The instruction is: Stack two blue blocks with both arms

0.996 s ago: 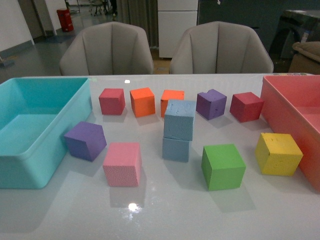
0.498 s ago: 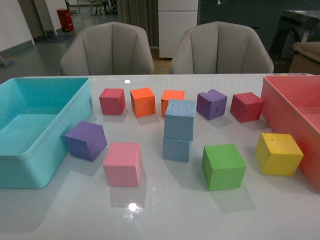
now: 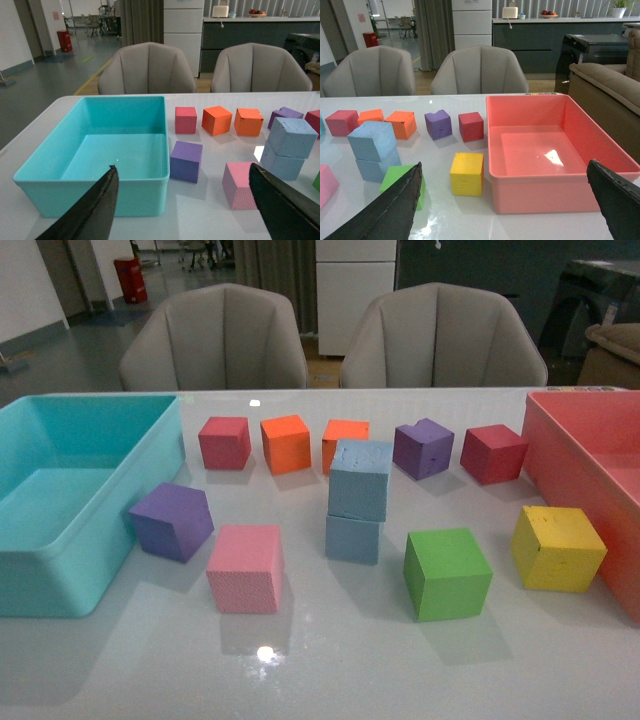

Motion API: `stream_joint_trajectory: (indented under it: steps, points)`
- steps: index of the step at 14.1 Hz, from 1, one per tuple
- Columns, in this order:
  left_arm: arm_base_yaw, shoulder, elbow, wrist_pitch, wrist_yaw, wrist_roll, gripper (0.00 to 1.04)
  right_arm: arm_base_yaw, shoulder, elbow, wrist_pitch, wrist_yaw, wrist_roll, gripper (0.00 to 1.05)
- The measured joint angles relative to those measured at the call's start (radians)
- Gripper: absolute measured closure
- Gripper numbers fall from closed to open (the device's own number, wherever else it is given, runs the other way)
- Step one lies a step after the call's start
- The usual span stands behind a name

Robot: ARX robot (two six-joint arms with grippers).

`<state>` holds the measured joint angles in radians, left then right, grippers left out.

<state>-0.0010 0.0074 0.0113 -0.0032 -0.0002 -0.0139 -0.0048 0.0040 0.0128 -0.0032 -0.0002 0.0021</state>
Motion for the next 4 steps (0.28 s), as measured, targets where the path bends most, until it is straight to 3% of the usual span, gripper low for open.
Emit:
stream_joint_trajectory:
  steps: [2,4]
  points:
    - [0.000,0.000,0.000,0.000,0.000,0.001,0.05,0.000,0.000,0.000,0.000,0.000,0.000,0.06]
    - [0.000,0.000,0.000,0.000,0.000,0.000,0.07,0.000,0.000,0.000,0.000,0.000,0.000,0.06]
